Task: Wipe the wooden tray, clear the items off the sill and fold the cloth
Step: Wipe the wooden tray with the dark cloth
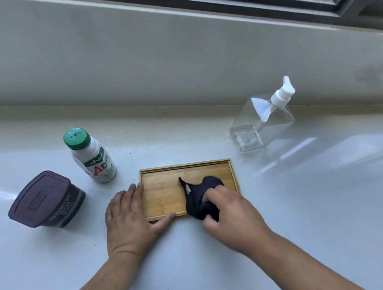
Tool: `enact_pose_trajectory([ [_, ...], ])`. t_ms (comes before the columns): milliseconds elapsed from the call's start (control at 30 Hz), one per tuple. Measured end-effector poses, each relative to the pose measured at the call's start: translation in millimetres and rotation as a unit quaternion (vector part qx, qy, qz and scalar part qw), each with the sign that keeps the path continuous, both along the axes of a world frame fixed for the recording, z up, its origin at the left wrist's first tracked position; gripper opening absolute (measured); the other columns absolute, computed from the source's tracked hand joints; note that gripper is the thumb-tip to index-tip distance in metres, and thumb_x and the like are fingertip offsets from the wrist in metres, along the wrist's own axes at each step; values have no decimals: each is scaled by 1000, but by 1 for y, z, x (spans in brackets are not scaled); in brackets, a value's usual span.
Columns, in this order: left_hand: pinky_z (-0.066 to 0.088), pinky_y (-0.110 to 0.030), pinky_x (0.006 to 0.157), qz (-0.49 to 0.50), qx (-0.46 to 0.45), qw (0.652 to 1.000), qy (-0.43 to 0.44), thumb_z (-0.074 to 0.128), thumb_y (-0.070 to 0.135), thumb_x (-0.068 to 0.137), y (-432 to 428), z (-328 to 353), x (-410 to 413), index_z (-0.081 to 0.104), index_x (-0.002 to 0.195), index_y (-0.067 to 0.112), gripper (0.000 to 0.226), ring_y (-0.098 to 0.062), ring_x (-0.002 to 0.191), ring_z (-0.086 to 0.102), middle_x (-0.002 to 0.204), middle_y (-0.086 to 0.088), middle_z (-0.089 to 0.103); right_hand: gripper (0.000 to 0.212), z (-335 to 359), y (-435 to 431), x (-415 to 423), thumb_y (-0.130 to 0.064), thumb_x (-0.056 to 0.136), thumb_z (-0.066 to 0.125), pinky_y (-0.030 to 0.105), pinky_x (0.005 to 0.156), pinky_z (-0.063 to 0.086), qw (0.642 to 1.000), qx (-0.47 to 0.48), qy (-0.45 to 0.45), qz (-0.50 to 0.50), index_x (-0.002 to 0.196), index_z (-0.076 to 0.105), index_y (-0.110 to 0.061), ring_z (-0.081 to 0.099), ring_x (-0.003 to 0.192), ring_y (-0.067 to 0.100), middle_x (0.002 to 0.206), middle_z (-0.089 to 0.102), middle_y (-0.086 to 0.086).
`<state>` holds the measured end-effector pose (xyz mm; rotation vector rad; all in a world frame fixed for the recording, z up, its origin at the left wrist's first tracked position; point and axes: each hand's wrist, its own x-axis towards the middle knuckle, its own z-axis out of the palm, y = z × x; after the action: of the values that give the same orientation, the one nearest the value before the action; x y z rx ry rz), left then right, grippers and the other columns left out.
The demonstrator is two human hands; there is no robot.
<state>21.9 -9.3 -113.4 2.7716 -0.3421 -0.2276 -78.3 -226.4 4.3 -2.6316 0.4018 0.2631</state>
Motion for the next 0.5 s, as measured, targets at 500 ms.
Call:
enact_pose_trajectory([
  [500, 48, -45, 97, 66, -137, 980, 125, 55, 52, 77, -10, 39, 13, 50, 147, 27, 75, -31, 128, 52, 137, -7, 66, 59, -32, -58, 12, -58, 102, 45, 36, 99, 36, 876, 291, 48, -382, 154, 39, -32, 49, 133, 24, 153, 50, 3],
])
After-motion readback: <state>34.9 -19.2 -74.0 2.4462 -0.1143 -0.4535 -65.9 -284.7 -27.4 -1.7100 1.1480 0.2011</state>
